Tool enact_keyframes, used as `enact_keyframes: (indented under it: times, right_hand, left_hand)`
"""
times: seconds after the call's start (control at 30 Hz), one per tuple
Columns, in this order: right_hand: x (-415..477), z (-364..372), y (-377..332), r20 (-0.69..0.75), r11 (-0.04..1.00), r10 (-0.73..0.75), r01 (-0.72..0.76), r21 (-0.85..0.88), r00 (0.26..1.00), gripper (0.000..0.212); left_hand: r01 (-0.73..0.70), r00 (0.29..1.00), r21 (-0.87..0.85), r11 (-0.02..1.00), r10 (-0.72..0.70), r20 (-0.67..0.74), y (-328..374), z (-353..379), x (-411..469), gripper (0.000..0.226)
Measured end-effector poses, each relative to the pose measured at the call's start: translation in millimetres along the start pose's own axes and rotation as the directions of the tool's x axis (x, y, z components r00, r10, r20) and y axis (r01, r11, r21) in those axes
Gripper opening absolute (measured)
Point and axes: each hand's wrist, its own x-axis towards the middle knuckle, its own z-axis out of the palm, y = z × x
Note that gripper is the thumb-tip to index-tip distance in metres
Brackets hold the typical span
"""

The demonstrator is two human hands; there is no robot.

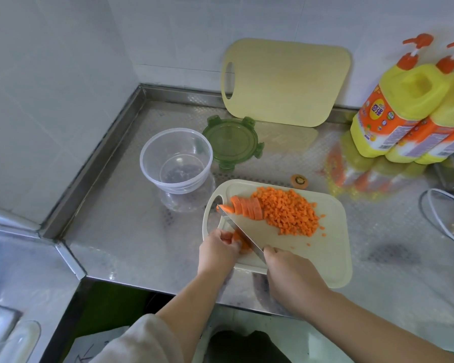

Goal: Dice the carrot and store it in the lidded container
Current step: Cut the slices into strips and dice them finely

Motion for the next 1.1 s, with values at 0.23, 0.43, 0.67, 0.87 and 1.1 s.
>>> enact_keyframes:
  times: [0.23, 0.43, 0.67, 0.87, 1.1]
  right_hand:
    - [10.7, 5.0, -2.5, 0.023, 1.000, 0.008, -0.008, -0.004, 1.000, 0.023]
    - [7.3, -0.6, 8.0, 0.003, 0.994, 0.031, -0.031, 0.100, 1.000, 0.010]
    - [-6.7, -9.5, 4.8, -0.080, 0.998, 0.029, -0.024, 0.059, 0.996, 0.011]
    - [-10.7, -5.6, 0.4, -0.073, 0.999, 0.037, -0.035, 0.027, 0.997, 0.013]
    - [-12.2, -6.1, -3.4, -0.059, 1.000, 0.027, -0.028, -0.008, 0.998, 0.015]
  left_hand:
    - [0.012, 1.000, -0.013, 1.000, -0.012, 0.010, 4.5, -3.2, -3.8, 0.011]
    - [-0.011, 1.000, 0.036, 0.999, 0.011, 0.015, 5.7, -6.7, -6.2, 0.008]
    - [-0.032, 0.999, 0.038, 0.999, 0.032, 0.005, 5.0, -8.0, -10.7, 0.028]
    - [-0.017, 1.000, 0.014, 1.000, 0.018, -0.020, 1.7, -7.0, -11.2, 0.022]
    - [-0.044, 0.998, -0.030, 0.999, 0.043, -0.037, -0.1, -5.8, -12.5, 0.010]
